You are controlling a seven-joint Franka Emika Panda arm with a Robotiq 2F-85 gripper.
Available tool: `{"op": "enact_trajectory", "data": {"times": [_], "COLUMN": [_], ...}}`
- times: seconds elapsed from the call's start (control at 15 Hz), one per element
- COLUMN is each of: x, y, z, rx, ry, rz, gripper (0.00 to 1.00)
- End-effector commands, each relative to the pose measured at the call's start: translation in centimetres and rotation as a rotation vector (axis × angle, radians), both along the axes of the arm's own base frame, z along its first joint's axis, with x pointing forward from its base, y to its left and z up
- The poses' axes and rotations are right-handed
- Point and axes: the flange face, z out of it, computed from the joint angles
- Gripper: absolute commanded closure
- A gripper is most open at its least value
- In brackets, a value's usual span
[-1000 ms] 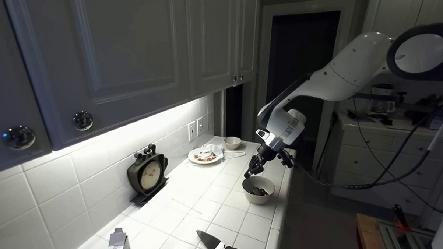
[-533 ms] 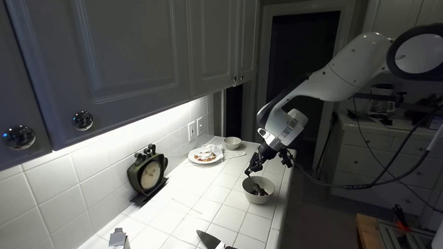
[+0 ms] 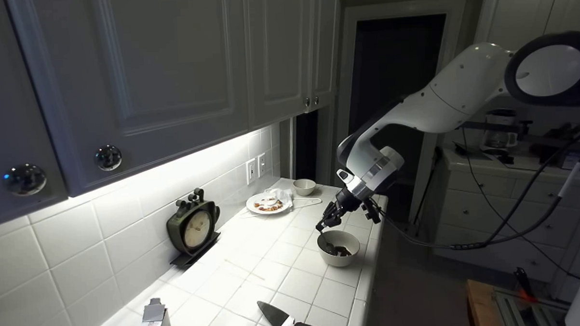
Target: Use the spoon to stir in the bowl
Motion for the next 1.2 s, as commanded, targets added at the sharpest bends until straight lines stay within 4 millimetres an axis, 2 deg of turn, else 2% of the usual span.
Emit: {"op": "enact_trajectory", "data": {"times": [0.0,0.27,0.8,1.13], "x": [0.2,0.6,2.1,2.8], "y": [-0.4,-1.4,-5.1,-6.7], "z": [-0.7,-0.4,0.4,-0.3], "rx": [0.025,0.097,0.204,0.264], "ry": [0.068,0.126,0.159,0.186], "rz": [-0.022,-0.040,-0.134,-0.157], "gripper": [0.99,0.99,0.99,0.99]}}
